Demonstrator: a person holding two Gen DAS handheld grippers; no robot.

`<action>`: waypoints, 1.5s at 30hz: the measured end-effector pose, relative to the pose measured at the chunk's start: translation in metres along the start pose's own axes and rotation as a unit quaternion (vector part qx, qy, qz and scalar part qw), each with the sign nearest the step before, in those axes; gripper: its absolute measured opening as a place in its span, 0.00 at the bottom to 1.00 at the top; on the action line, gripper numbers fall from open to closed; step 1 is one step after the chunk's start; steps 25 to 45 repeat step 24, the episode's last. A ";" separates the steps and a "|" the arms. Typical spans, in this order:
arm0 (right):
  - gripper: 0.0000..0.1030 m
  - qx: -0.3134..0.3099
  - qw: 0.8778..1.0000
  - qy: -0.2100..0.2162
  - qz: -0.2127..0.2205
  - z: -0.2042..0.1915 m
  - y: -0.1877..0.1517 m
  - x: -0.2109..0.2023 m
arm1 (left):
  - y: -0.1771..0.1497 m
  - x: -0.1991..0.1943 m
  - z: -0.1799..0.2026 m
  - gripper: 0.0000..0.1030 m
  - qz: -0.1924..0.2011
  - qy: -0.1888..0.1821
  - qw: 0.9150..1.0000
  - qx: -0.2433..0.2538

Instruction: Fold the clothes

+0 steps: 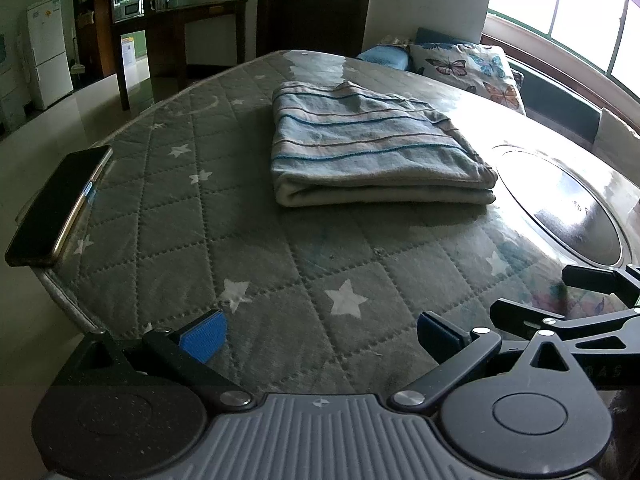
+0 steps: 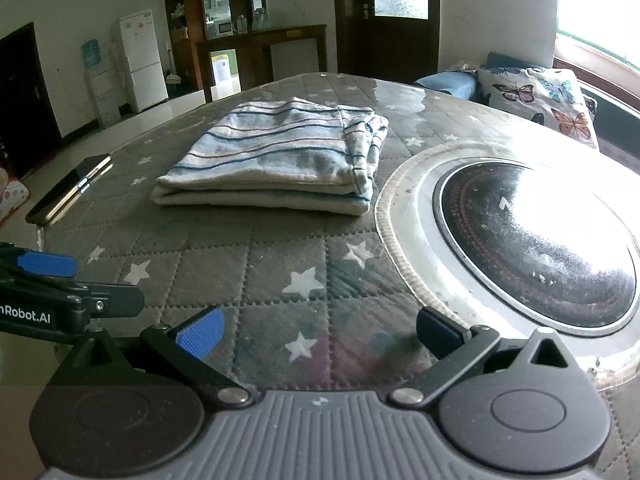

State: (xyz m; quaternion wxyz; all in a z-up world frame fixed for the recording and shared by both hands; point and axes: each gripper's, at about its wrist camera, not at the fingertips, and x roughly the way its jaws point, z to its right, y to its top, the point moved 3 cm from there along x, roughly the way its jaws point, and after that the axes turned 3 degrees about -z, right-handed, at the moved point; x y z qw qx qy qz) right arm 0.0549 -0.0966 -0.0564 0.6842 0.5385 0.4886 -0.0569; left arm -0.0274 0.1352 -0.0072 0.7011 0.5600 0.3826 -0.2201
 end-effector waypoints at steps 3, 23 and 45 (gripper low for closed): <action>1.00 0.001 1.000 0.001 0.001 0.000 0.000 0.000 | 0.000 0.000 0.000 1.00 0.000 0.000 1.000 0.000; 1.00 0.001 1.000 0.002 0.002 -0.003 0.000 0.000 | 0.002 -0.001 -0.002 1.00 0.005 0.008 1.000 0.001; 1.00 0.001 1.000 0.002 0.002 -0.003 0.000 0.000 | 0.002 -0.001 -0.002 1.00 0.006 0.009 1.000 0.002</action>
